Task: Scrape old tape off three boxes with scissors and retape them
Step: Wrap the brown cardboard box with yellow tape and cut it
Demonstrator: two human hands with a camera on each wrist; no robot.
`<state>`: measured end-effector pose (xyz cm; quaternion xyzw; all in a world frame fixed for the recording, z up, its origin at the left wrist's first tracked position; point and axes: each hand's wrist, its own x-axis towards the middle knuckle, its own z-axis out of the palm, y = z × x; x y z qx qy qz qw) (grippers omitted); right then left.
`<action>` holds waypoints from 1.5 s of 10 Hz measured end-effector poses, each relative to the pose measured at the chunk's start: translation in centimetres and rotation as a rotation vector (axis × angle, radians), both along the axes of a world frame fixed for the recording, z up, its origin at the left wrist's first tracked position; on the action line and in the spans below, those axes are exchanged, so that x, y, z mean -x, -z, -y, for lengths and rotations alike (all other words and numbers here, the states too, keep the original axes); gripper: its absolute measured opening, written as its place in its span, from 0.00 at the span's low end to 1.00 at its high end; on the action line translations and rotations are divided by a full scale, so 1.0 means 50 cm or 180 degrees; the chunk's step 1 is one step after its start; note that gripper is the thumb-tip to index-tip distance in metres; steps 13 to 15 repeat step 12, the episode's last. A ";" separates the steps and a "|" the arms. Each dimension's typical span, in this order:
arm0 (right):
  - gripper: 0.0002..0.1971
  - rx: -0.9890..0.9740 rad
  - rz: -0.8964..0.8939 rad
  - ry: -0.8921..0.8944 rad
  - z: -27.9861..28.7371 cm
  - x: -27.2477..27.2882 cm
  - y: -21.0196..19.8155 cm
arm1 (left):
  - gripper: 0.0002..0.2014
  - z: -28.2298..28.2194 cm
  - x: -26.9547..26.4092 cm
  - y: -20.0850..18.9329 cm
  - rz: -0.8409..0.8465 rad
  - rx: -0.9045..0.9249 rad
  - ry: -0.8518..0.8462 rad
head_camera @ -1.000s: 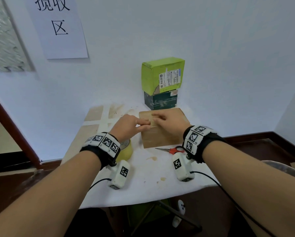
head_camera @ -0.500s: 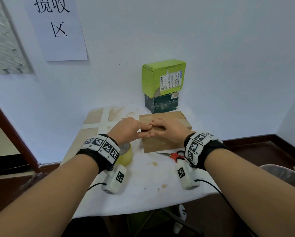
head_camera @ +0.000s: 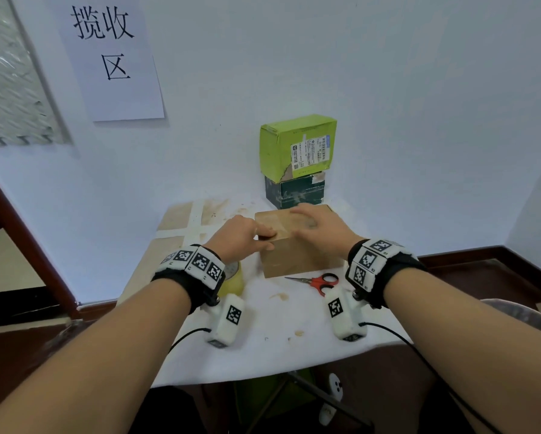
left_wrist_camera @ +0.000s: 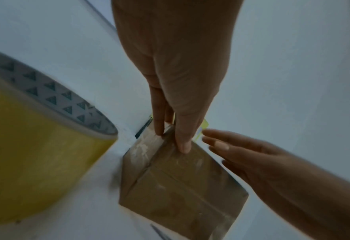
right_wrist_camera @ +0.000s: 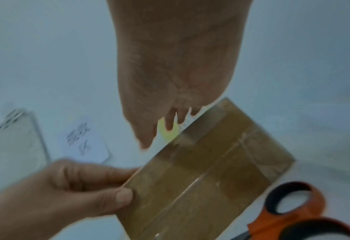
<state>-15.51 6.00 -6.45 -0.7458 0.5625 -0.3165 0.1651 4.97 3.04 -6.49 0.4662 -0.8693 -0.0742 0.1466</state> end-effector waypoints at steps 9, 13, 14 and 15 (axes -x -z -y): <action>0.17 -0.0234 0.0728 0.1210 0.263 0.005 -0.001 | 0.19 0.271 -0.090 -0.012 -0.3481 -0.1148 -0.1846; 0.17 -0.0316 0.0547 0.1077 0.332 -0.009 0.018 | 0.19 0.368 -0.059 0.002 -0.2662 -0.0920 -0.1845; 0.17 -0.0316 0.0547 0.1077 0.332 -0.009 0.018 | 0.19 0.368 -0.059 0.002 -0.2662 -0.0920 -0.1845; 0.17 -0.0316 0.0547 0.1077 0.332 -0.009 0.018 | 0.19 0.368 -0.059 0.002 -0.2662 -0.0920 -0.1845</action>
